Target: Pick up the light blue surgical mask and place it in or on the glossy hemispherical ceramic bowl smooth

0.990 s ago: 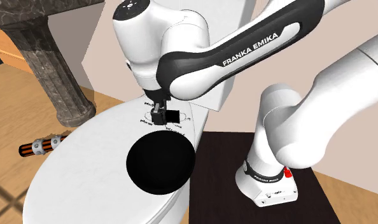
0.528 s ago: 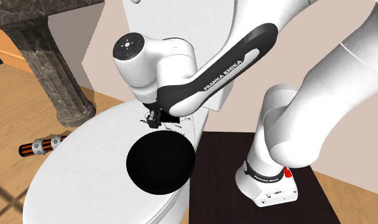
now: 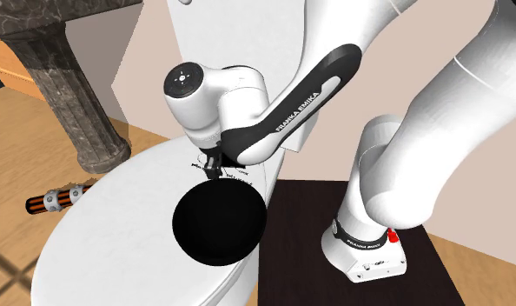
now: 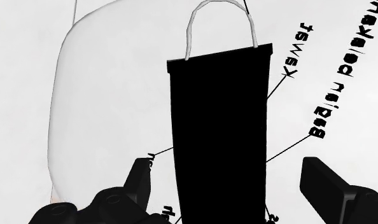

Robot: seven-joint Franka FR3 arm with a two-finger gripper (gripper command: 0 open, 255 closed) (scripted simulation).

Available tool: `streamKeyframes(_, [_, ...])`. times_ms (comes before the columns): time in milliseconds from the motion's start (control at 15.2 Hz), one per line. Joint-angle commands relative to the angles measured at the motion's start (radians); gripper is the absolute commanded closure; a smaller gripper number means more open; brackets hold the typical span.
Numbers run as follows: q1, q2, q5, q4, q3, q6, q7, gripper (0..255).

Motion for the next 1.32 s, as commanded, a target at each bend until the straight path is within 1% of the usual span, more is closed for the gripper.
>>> streamKeyframes(0, [-0.001,0.001,-0.002,-0.001,0.0,0.003,0.002,0])
streamKeyframes(264, [-0.001,0.001,-0.002,-0.001,0.0,0.003,0.002,0])
streamKeyframes(330, [-0.001,0.001,-0.002,-0.001,0.0,0.003,0.002,255])
streamKeyframes(924, [-0.001,0.001,-0.002,-0.001,0.0,0.003,0.002,255])
streamKeyframes(1254, [0.017,-0.058,0.044,0.021,-0.005,-0.07,-0.051,255])
